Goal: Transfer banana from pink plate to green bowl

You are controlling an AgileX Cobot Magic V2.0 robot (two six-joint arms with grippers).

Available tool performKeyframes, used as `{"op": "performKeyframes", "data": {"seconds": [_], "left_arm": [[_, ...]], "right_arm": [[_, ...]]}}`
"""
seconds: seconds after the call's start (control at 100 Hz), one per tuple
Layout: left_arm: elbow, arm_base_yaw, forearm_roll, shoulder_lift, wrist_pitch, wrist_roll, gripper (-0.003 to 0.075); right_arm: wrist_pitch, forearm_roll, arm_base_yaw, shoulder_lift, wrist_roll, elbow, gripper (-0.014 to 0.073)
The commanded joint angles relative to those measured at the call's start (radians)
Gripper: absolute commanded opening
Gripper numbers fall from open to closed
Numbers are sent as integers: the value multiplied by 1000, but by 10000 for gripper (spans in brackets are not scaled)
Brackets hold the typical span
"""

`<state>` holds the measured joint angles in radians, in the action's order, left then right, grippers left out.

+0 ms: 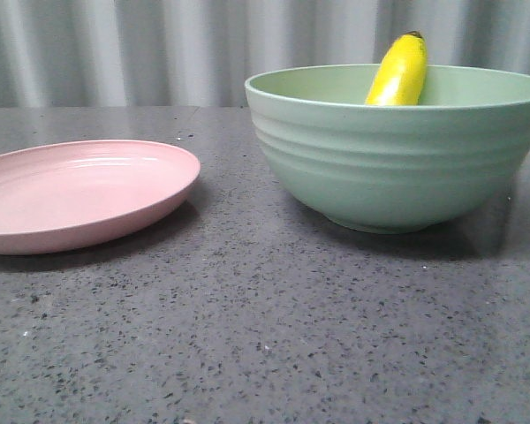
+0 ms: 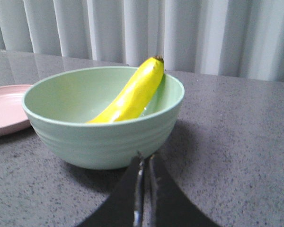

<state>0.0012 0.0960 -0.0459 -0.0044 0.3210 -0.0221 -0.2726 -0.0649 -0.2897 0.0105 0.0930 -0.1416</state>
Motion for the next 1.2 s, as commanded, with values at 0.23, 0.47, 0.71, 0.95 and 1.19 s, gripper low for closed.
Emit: {"op": "performKeyframes", "data": {"seconds": [0.23, 0.47, 0.71, 0.95, 1.19], "left_arm": [[10, -2, -3, -28, -62, 1, -20], [10, -2, -3, -28, -62, 1, -20], [10, -2, -3, -28, -62, 1, -20], [10, -2, -3, -28, -62, 1, -20], [10, -2, -3, -28, -62, 1, -20]], "right_arm": [[408, 11, 238, 15, -11, 169, -66], [213, 40, 407, 22, -15, 173, -66], [-22, 40, 464, 22, -16, 173, -66], [-32, 40, 464, 22, -16, 173, -66], [-32, 40, 464, 22, -16, 173, -66]]}}
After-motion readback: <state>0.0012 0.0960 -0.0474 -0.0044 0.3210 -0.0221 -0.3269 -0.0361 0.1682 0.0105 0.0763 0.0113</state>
